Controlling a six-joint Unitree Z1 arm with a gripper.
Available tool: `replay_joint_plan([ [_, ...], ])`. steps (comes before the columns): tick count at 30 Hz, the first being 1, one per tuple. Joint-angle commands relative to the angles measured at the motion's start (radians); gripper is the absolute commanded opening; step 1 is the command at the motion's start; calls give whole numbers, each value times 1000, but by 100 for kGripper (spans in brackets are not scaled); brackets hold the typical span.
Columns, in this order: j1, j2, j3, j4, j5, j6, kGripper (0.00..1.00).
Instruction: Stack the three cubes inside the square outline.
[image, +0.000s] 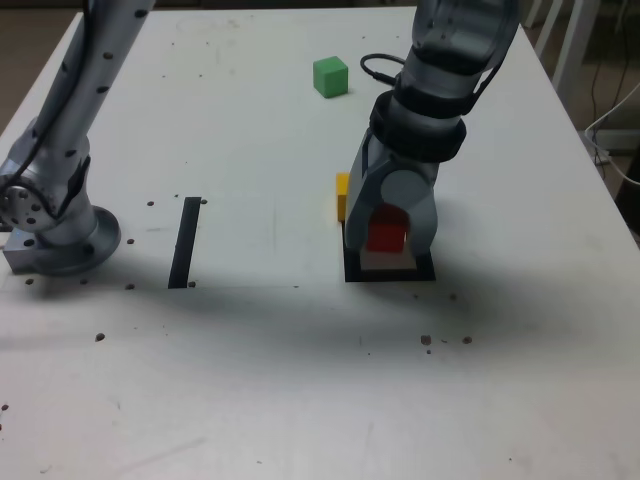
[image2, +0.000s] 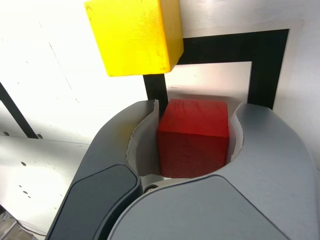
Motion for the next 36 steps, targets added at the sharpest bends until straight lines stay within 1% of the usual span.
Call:
replay_joint_plan([
  [1,1,-12,14,-11,0,-2,31],
  [7,1,-15,41,-37,-4,-3,31],
  [8,1,-15,44,-41,-4,-3,33],
  [9,1,-15,48,-45,-5,-3,37],
  [10,1,-15,51,-49,-5,-3,43],
  [14,1,-17,66,-68,-6,-2,82],
  [15,1,-17,70,-73,-6,-2,90],
  [16,1,-18,73,-76,-7,-2,96],
  [17,1,-18,75,-79,-7,-2,98],
  [25,1,-37,97,-99,-4,-2,99],
  [36,18,-135,145,-98,35,-11,99],
])
